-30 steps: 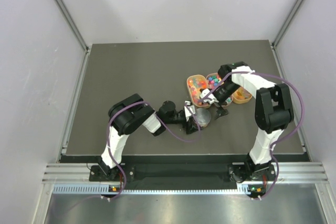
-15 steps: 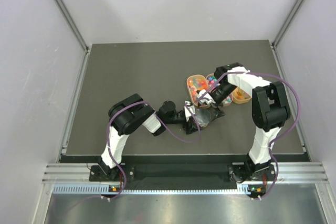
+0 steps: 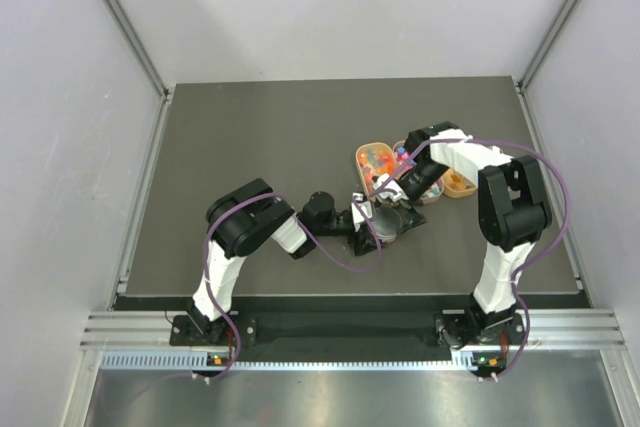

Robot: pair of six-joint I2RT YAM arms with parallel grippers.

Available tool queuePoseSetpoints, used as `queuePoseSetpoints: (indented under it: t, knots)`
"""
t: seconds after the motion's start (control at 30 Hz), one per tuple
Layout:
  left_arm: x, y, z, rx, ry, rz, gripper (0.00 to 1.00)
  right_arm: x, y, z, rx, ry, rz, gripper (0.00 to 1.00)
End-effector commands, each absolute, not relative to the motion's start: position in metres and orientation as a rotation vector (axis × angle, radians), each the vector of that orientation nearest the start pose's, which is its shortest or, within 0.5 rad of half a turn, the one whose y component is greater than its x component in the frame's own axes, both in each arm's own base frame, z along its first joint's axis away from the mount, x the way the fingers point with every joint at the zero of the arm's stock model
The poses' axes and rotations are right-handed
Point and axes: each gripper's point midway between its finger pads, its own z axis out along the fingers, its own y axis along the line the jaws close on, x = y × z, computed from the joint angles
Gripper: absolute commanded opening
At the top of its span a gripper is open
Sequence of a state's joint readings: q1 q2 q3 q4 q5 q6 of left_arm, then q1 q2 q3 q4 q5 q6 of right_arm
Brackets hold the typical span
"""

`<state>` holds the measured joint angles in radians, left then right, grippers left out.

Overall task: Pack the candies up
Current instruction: Screw the bottle lid onto the packing bottle.

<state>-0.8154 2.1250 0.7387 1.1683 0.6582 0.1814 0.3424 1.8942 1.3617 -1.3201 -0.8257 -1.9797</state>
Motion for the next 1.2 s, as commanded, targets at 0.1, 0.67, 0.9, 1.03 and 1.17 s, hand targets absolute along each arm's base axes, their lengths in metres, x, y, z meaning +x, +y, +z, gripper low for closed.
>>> queuePoseSetpoints:
  t: [0.1,0.67,0.9,1.03,1.17]
  knots:
    - [0.229,-0.391,-0.024,1.375,1.492,-1.028,0.71,0.247,0.217,0.088,-2.334,0.590,0.888,0.72]
    - [0.235,-0.391,-0.022,1.363,1.512,-1.013,0.66,0.245,0.226,0.080,-2.237,0.940,0.824,0.50]
    - [0.237,-0.392,-0.018,1.372,1.496,-1.012,0.65,0.246,0.233,0.069,-2.290,1.055,0.802,0.54]
    - [0.238,-0.391,-0.017,1.367,1.496,-1.010,0.65,0.254,0.235,0.065,-2.292,1.182,0.820,0.54]
    - [0.238,-0.390,-0.017,1.359,1.499,-1.009,0.64,0.257,0.235,0.060,-2.293,1.245,0.803,0.52]
